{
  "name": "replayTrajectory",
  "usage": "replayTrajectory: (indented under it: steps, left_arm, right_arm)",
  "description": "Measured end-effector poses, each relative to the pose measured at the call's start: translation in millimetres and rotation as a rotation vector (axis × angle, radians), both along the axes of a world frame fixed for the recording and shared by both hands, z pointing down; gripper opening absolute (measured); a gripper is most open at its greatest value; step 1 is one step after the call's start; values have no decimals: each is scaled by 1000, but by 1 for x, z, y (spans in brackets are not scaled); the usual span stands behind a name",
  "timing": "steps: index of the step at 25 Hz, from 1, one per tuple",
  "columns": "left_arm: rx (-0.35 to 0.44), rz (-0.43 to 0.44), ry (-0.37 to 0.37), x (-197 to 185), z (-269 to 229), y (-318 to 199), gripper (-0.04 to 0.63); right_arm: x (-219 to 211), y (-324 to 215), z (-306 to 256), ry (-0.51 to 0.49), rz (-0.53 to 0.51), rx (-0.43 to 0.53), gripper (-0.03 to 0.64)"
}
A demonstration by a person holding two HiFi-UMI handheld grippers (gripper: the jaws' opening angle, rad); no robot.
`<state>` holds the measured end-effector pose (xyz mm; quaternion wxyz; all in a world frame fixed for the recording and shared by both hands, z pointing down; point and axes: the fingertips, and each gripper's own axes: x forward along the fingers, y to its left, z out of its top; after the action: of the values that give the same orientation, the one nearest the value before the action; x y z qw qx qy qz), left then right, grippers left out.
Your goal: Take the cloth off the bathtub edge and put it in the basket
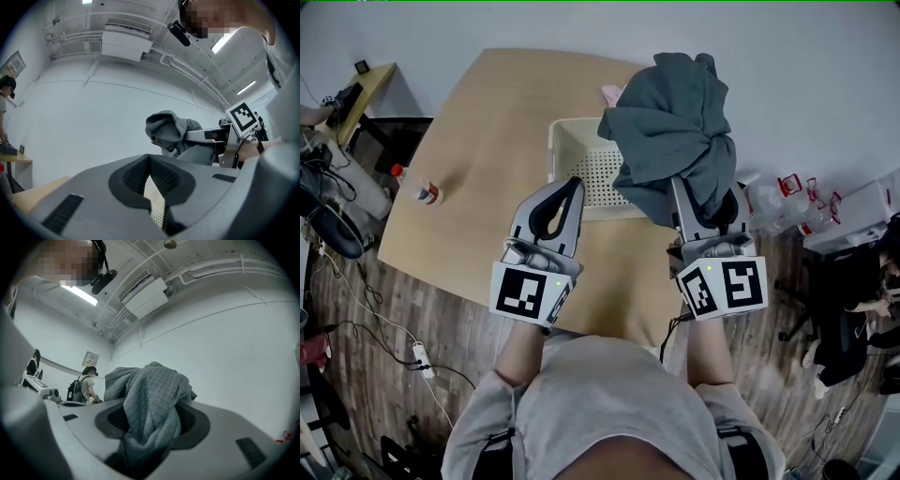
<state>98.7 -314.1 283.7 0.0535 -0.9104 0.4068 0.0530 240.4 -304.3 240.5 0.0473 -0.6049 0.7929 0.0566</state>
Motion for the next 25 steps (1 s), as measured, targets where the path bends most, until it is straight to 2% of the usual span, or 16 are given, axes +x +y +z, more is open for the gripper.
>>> replayTrajectory:
  steps: [6, 10, 17, 25]
  left_arm:
    - [-33, -6, 0, -5, 12, -29, -3]
    - [-57, -7, 1, -11, 22, -45, -3]
    - [-101, -16, 11, -20, 39, -68, -3]
    - [-157, -21, 13, -28, 61, -92, -3]
  right_arm:
    - [-4, -42, -15, 10, -31, 30, 218]
    - [-14, -72, -4, 19, -52, 8, 218]
    - [-28, -116, 50, 25, -77, -122, 218]
    - [-47, -155, 118, 70, -156, -301, 218]
